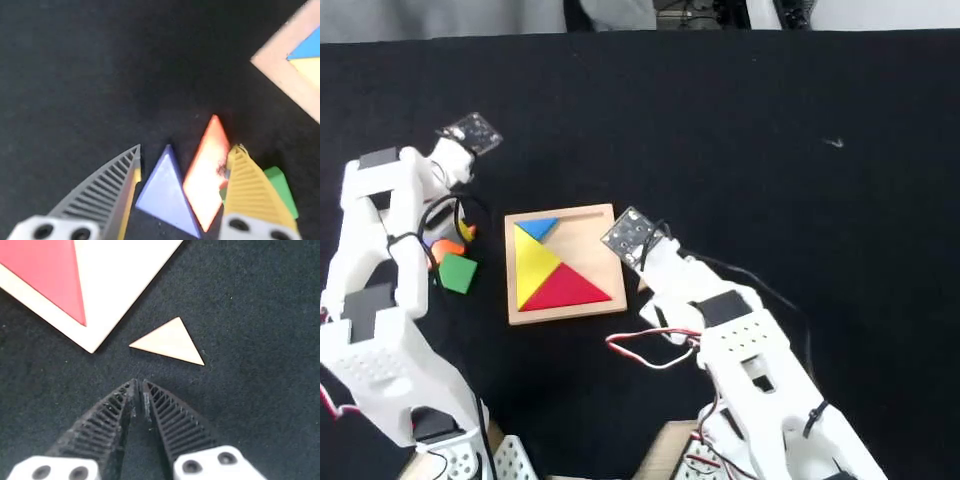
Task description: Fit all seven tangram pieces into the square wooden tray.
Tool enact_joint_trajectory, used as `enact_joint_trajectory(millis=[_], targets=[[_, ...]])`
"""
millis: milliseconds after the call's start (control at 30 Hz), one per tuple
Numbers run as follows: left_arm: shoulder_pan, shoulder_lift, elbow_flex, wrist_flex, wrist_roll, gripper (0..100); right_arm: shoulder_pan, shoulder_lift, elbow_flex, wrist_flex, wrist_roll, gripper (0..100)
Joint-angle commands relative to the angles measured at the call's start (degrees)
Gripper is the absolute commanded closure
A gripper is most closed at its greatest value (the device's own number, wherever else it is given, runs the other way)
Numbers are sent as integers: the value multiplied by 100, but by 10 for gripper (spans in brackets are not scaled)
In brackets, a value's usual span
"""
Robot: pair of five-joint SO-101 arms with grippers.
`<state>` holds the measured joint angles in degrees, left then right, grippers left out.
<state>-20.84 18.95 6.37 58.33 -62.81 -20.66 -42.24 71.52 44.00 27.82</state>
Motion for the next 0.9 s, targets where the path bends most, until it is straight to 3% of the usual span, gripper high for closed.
enact_joint_trajectory(millis=[0, 333, 633, 867], targets=[[-189, 70, -119, 114, -624, 733, 70, -180, -40, -97, -26, 987], [-743, -352, 374, 255, -1574, 733, 62, -180, -40, -97, -26, 987], [-145, -334, 242, 132, -1574, 733, 70, -171, -40, -97, -26, 987], [-171, 273, 66, -255, -1846, 733, 62, -154, -40, -97, -26, 987]])
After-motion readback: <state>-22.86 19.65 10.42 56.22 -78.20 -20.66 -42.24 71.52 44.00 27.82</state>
